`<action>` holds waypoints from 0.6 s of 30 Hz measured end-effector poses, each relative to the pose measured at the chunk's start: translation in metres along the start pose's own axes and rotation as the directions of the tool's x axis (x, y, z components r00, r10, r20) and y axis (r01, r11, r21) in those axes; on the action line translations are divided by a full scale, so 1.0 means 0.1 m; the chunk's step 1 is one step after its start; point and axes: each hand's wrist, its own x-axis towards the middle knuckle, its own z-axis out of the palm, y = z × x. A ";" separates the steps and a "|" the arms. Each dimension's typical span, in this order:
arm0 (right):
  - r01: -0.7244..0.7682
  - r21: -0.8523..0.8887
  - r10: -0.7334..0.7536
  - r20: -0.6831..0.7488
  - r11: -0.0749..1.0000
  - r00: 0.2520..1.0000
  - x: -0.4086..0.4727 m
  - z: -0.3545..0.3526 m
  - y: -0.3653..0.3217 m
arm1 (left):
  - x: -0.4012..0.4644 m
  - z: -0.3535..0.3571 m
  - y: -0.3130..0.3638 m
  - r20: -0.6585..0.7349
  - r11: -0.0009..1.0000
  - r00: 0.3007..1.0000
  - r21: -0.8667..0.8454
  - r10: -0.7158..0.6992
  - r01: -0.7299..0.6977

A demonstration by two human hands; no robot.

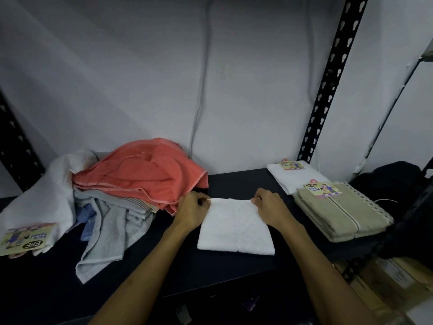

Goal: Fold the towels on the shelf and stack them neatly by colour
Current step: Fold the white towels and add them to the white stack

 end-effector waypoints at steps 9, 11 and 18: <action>-0.005 0.069 0.002 0.043 0.998 0.999 -0.05 -0.03 0.02 | -0.03 -0.03 0.04 -0.006 0.996 0.998 -0.062 -0.060 0.060; -0.018 0.141 0.012 0.040 0.990 0.999 -0.07 -0.05 0.02 | -0.06 -0.05 0.04 0.003 0.994 0.998 -0.080 -0.070 0.070; -0.041 0.183 0.037 0.027 0.982 0.999 -0.14 -0.12 -0.06 | -0.12 -0.08 0.17 0.041 0.993 0.994 -0.051 -0.105 0.107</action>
